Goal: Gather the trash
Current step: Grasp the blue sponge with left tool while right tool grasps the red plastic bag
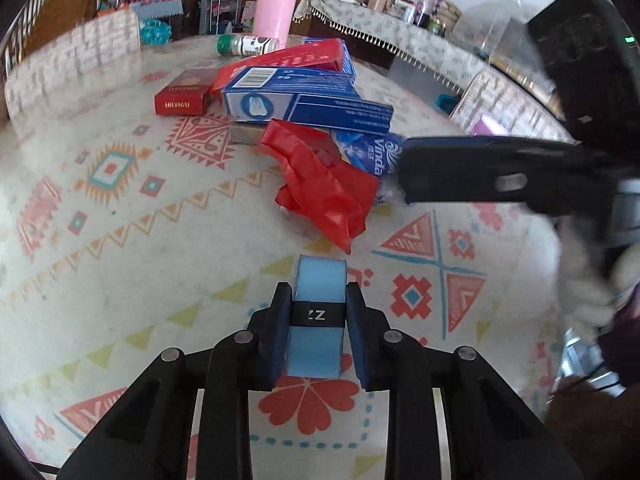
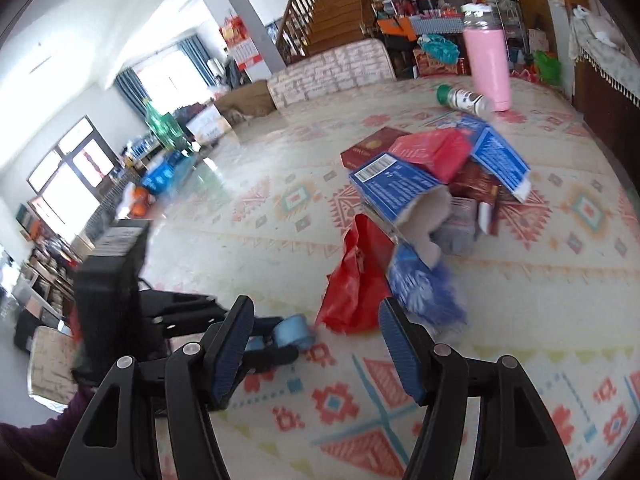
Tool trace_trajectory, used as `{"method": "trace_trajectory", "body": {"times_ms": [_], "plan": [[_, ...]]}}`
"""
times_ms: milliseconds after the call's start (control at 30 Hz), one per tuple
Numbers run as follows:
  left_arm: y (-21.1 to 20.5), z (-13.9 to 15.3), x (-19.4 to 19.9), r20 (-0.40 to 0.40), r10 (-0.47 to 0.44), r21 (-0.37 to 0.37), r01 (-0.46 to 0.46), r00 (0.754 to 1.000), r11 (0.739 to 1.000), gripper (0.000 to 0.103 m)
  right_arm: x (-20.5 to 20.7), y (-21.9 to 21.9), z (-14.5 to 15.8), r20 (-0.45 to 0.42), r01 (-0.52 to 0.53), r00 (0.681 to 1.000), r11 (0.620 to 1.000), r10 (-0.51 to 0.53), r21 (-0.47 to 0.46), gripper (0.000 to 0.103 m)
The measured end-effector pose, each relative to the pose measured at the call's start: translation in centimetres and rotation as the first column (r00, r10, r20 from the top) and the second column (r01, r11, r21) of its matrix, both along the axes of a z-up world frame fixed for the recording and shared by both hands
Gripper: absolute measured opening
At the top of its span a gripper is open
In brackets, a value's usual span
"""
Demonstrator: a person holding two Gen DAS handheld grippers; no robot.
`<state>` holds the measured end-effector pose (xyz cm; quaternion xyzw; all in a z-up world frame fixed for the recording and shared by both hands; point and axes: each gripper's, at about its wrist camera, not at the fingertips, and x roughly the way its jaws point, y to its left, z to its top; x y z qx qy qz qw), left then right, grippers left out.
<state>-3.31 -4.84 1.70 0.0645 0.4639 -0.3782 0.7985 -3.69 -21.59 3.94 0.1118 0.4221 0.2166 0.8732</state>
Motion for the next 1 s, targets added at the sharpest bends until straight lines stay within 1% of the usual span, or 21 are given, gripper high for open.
{"method": "trace_trajectory", "body": {"times_ms": [100, 200, 300, 400, 467, 533, 567, 633, 700, 733, 767, 800, 833, 900, 933, 967, 1000], "plan": [[0.7, 0.0, 0.2, -0.030, 0.004, -0.033, -0.005, 1.000, 0.999, 0.026, 2.0, 0.7, -1.2, -0.055, 0.025, 0.998, 1.000, -0.026, -0.003, 0.069], [1.2, -0.1, 0.1, -0.054, 0.013, -0.056, -0.016, 0.998, 0.998, 0.026, 3.3, 1.6, -2.0, -0.065, 0.074, 0.995, 0.994, -0.079, -0.076, 0.069], [1.2, 0.0, 0.0, -0.066, 0.018, -0.075, -0.023, 0.998, 0.997, 0.029, 4.0, 2.1, -2.5, -0.068, 0.102, 0.992, 0.988, -0.110, -0.115, 0.069], [1.4, 0.0, -0.2, -0.092, 0.014, -0.114, -0.024, 0.996, 0.993, 0.038, 4.5, 2.4, -3.0, -0.076, 0.135, 0.986, 0.981, -0.147, -0.142, 0.069], [1.5, 0.0, -0.4, -0.097, 0.004, -0.131, -0.017, 0.995, 0.991, 0.048, 5.0, 2.8, -3.3, -0.077, 0.151, 0.983, 0.975, -0.165, -0.163, 0.069], [1.4, 0.0, -0.7, -0.095, -0.007, -0.140, -0.006, 0.995, 0.990, 0.054, 5.3, 3.0, -3.7, -0.087, 0.164, 0.979, 0.969, -0.182, -0.186, 0.069], [1.4, 0.1, -0.8, -0.092, -0.012, -0.142, -0.001, 0.996, 0.990, 0.057, 5.5, 3.1, -3.9, -0.085, 0.168, 0.979, 0.966, -0.187, -0.194, 0.069], [1.3, 0.1, -1.1, -0.084, -0.019, -0.142, 0.007, 0.996, 0.990, 0.059, 5.6, 3.1, -3.9, -0.079, 0.171, 0.979, 0.964, -0.190, -0.202, 0.069], [1.2, 0.0, -1.2, -0.079, -0.015, -0.142, 0.004, 0.997, 0.990, 0.059, 5.7, 3.2, -3.8, -0.079, 0.174, 0.978, 0.965, -0.193, -0.197, 0.062], [1.2, 0.1, -1.3, -0.076, -0.015, -0.138, 0.005, 0.997, 0.990, 0.059, 5.7, 3.3, -3.8, -0.082, 0.165, 0.980, 0.969, -0.182, -0.185, 0.052], [1.1, 0.1, -1.4, -0.072, -0.015, -0.136, 0.005, 0.997, 0.991, 0.059, 5.8, 3.3, -3.7, -0.083, 0.162, 0.980, 0.971, -0.178, -0.177, 0.050], [1.1, 0.1, -1.5, -0.067, -0.015, -0.132, 0.006, 0.998, 0.991, 0.059, 5.8, 3.3, -3.4, -0.081, 0.154, 0.982, 0.975, -0.169, -0.162, 0.041], [1.0, 0.1, -1.6, -0.062, -0.015, -0.129, 0.007, 0.998, 0.992, 0.059, 5.6, 3.3, -3.4, -0.081, 0.150, 0.983, 0.976, -0.164, -0.156, 0.036], [1.0, 0.1, -1.9, -0.044, -0.015, -0.111, 0.010, 0.999, 0.994, 0.057, 5.0, 2.9, -2.9, -0.076, 0.147, 0.985, 0.982, -0.156, -0.116, 0.033], [0.8, 0.1, -2.1, -0.026, -0.009, -0.093, 0.006, 1.000, 0.996, 0.049, 4.7, 2.7, -2.8, -0.072, 0.144, 0.986, 0.985, -0.151, -0.097, 0.033], [0.6, 0.1, -2.3, -0.011, -0.009, -0.076, 0.008, 1.000, 0.997, 0.036, 4.2, 2.3, -2.6, -0.067, 0.141, 0.987, 0.987, -0.147, -0.079, 0.033], [0.3, 0.0, -2.6, 0.000, -0.023, -0.059, 0.023, 1.000, 0.998, 0.029, 3.6, 2.0, -2.3, -0.059, 0.143, 0.987, 0.988, -0.147, -0.067, 0.033]]}}
